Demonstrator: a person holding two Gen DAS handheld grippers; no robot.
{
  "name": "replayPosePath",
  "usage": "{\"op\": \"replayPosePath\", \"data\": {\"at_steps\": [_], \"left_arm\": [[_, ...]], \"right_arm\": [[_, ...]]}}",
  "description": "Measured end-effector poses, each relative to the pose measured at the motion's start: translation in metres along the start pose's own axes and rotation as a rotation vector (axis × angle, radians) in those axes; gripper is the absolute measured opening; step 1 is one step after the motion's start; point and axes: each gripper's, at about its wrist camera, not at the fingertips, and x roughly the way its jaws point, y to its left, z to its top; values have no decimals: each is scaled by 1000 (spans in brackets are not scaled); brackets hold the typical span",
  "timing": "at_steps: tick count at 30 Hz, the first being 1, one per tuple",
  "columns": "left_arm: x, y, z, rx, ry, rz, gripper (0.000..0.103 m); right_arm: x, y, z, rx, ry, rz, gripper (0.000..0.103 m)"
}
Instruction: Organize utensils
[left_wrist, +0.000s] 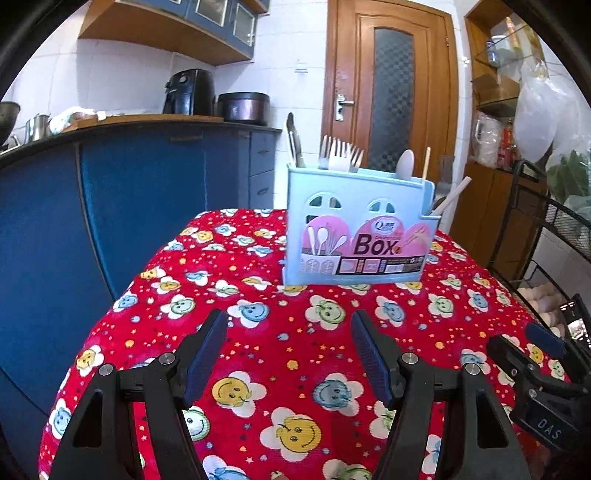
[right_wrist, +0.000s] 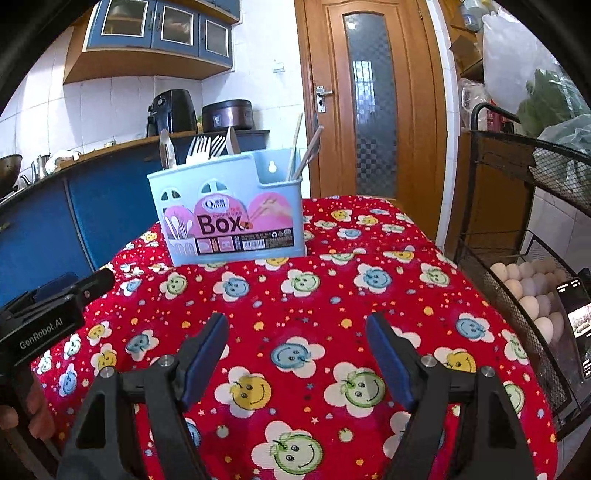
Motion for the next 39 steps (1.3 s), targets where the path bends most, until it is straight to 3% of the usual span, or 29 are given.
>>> {"op": "replayPosePath", "data": {"at_steps": [39], "left_arm": [[0, 1, 1, 3, -9, 21, 71]], "right_arm": [[2, -1, -1, 8, 12, 3, 79]]}}
